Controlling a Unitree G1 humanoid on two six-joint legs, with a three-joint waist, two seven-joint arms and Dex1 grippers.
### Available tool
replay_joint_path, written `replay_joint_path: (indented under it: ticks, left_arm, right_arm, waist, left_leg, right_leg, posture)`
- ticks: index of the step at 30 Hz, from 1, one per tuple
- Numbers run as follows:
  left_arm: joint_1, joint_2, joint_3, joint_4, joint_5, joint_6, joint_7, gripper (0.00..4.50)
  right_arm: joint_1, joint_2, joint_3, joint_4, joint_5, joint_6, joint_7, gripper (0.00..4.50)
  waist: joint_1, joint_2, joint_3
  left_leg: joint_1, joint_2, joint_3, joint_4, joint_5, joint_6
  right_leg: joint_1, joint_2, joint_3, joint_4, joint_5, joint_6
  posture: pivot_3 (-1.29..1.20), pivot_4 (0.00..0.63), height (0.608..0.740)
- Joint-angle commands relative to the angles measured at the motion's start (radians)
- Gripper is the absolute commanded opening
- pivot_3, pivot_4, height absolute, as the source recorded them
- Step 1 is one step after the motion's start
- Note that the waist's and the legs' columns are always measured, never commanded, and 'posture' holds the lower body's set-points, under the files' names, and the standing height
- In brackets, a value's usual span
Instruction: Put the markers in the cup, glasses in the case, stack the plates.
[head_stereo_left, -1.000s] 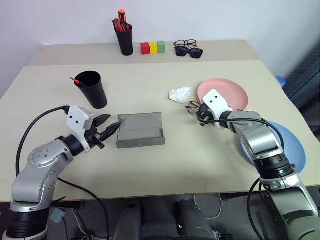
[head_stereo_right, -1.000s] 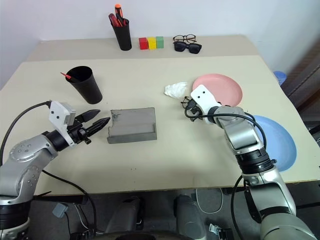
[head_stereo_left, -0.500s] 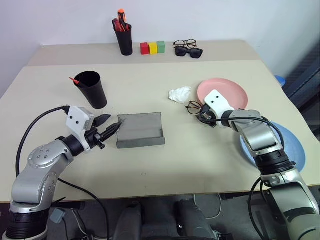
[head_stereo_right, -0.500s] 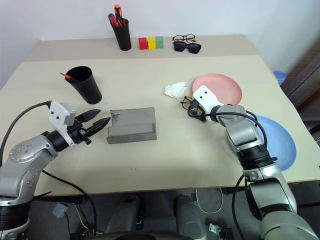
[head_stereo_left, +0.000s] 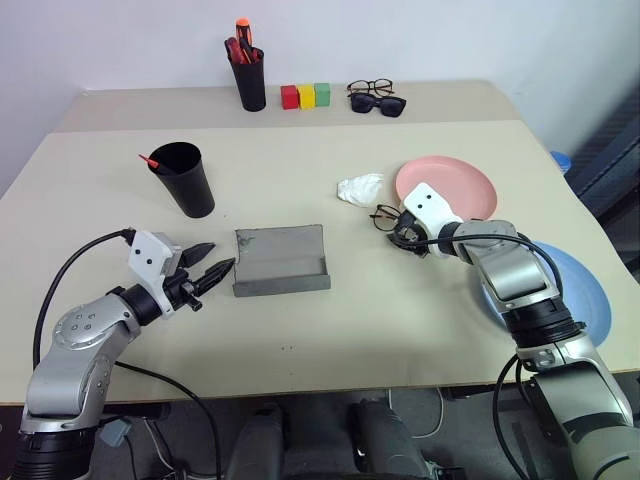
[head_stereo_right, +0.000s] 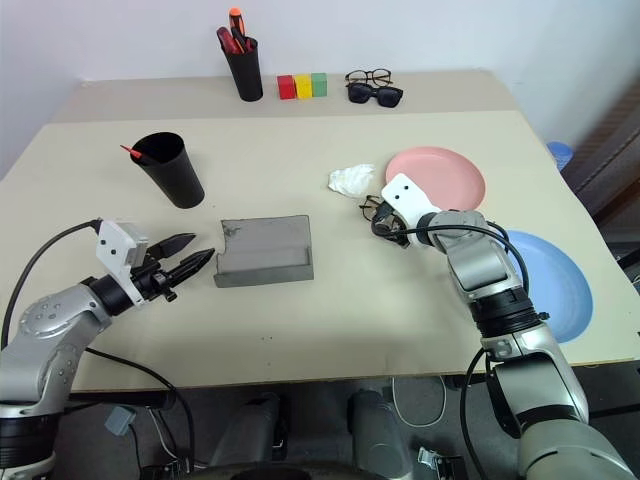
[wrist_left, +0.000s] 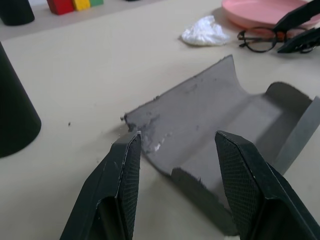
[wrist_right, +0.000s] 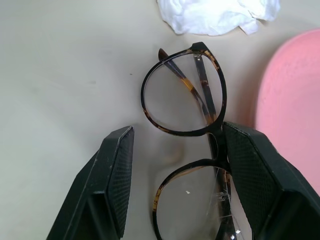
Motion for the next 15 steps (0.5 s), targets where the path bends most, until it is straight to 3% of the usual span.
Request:
replay_joint_path:
  ticks: [1,3,15]
  left_arm:
    - [-0.004,-0.005,-0.008,-0.013,0.005,-0.028,-0.004,2.38]
    - [-0.005,-0.005,-0.01,-0.009,0.007,-0.032,-0.005,2.38]
    - [0.0,-0.003,-0.013,0.005,0.009,-0.052,-0.009,2.38]
  right_arm:
    - [-0.026,-0.026,0.012,-0.032,-0.032,-0.002,0.009,2.03]
    - [-0.029,-0.034,0.021,-0.03,-0.045,-0.007,0.014,1.12]
    - [-0.033,-0.053,0.049,-0.012,-0.102,-0.035,0.035,1.12]
  waist:
    - [0.0,0.0,0.0]
    - [0.0,0.0,0.0]
    - [0.0,0.0,0.0]
  left_leg:
    - [0.0,0.0,0.0,0.0,0.0,0.0]
    - [0.0,0.0,0.0,0.0,0.0,0.0]
    - [0.0,0.0,0.0,0.0,0.0,0.0]
  right_leg:
    - [0.0,0.0,0.0,0.0,0.0,0.0]
    - [0.0,0.0,0.0,0.0,0.0,0.0]
    - [0.0,0.0,0.0,0.0,0.0,0.0]
  posture:
    - [0.0,0.15,0.74]
    - [0.0,0.15,0.74]
    - [0.0,0.15,0.74]
